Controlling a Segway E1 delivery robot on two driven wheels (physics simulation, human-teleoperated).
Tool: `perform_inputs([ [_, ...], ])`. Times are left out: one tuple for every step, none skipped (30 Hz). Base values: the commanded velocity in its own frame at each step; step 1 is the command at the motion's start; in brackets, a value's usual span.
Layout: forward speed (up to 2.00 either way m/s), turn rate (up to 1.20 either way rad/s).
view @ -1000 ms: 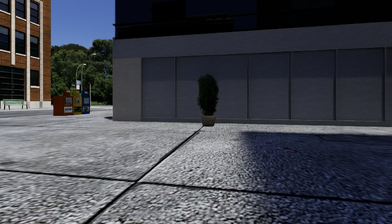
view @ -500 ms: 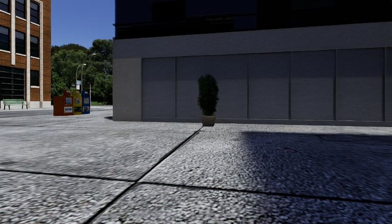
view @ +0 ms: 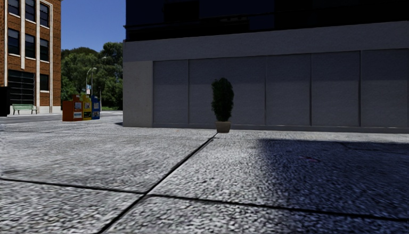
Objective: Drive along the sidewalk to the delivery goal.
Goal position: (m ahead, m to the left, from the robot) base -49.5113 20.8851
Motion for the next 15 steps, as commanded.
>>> perform_inputs([
  [1.45, 0.5],
  [1.58, 0.54],
  [1.7, 0.54],
  [2.0, 0.55],
  [2.0, 0.55],
  [2.0, 0.55],
  [2.0, 0.56],
  [2.0, 0.57],
  [2.0, 0.57],
  [2.0, 0.58],
  [2.0, 0.6],
  [2.0, 0.6],
  [2.0, 0.65],
  [2.0, 0.69],
  [2.0, 0.72],
])
